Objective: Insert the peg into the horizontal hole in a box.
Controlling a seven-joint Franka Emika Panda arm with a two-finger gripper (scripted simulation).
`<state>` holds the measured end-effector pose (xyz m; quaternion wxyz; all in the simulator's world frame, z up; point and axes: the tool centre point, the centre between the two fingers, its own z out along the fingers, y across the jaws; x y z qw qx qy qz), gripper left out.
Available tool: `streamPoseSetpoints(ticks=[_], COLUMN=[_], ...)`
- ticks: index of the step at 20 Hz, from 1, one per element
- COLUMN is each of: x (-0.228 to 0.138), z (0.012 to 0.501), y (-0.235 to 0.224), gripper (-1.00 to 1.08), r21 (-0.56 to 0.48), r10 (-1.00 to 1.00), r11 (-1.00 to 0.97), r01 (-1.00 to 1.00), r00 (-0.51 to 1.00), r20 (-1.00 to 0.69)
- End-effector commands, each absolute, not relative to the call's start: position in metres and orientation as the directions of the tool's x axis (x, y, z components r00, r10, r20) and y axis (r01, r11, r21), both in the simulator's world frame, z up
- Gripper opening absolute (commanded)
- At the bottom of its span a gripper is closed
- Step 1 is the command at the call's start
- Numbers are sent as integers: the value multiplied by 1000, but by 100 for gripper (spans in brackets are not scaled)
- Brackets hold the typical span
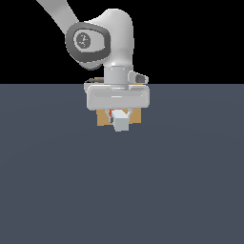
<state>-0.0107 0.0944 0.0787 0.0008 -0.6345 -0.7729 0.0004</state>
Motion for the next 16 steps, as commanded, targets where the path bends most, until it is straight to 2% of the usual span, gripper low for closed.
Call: streamPoseSetpoints(ticks=[1,7,16], x=[-11,-15,-29], z=[79,79,80], y=[95,114,184], gripper=[-100,-100,-100], r21=[-1,0,2], r10=[981,981,981], r11=[195,195,195], r01=[981,981,981], r00=[-195,-195,-195], r20=[1,1,1])
